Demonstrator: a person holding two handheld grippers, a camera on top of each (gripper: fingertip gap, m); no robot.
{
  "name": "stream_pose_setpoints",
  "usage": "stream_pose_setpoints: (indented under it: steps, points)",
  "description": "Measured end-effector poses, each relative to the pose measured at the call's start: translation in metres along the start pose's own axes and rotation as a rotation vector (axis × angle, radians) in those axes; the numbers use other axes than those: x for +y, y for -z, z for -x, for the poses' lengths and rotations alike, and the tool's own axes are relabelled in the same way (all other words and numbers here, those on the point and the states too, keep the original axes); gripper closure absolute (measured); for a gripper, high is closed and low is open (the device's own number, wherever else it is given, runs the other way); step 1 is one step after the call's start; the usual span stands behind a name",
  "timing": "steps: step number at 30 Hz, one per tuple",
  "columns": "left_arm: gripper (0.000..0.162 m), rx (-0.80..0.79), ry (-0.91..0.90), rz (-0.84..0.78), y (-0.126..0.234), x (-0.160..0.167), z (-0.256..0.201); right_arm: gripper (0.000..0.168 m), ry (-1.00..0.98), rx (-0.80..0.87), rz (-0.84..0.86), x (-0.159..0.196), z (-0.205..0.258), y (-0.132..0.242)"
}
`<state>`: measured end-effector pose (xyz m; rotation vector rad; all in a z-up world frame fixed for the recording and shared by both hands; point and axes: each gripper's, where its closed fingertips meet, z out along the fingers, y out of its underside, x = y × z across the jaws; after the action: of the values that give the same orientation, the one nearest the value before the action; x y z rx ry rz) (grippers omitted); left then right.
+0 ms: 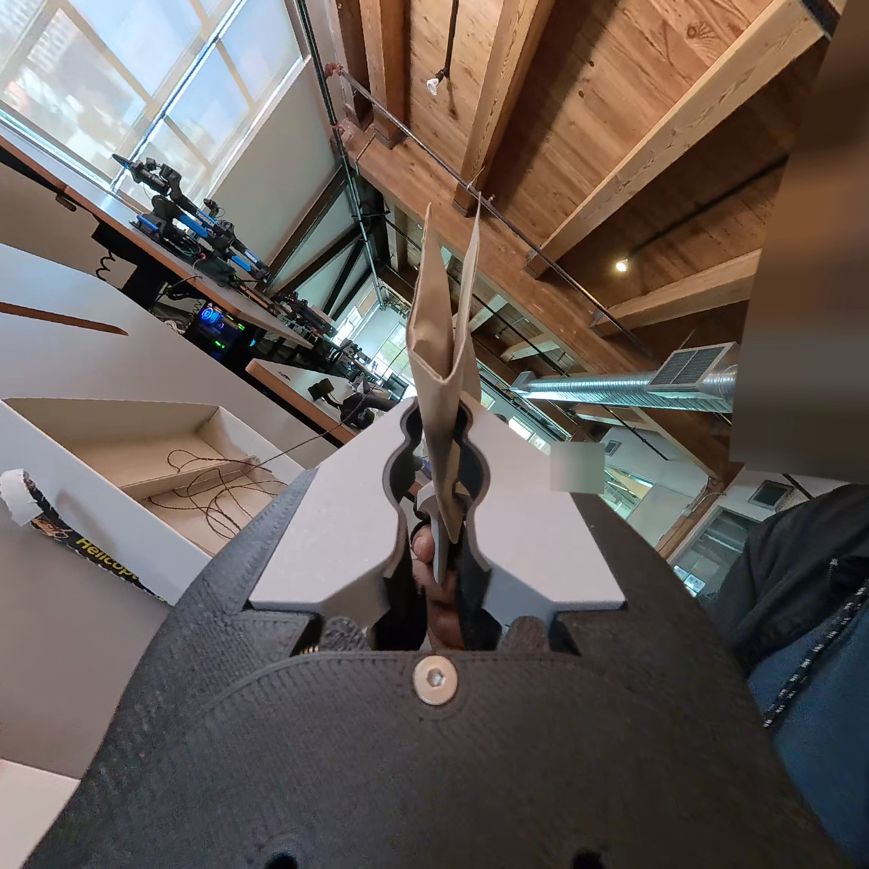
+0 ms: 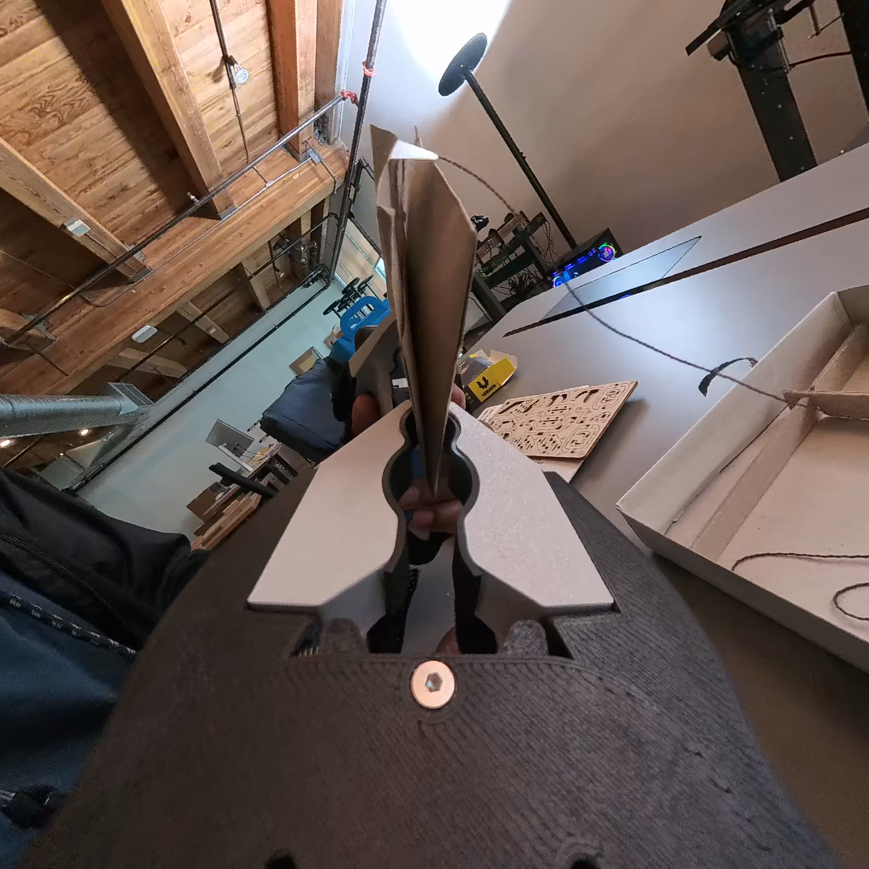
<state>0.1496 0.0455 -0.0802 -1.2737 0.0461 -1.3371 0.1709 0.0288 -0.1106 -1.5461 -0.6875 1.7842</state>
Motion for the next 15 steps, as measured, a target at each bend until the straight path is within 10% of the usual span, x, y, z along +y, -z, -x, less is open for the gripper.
stream_pose_setpoints:
  steps: [6,15]
  points:
    - [0.116,-0.17,0.046,0.052,0.001,0.001,0.027,0.162,-0.053,0.123,-0.038,-0.014,-0.031,0.014]
    - [0.108,-0.451,-0.042,0.149,0.075,-0.04,0.051,0.153,-0.275,0.558,0.051,-0.018,-0.14,0.076]
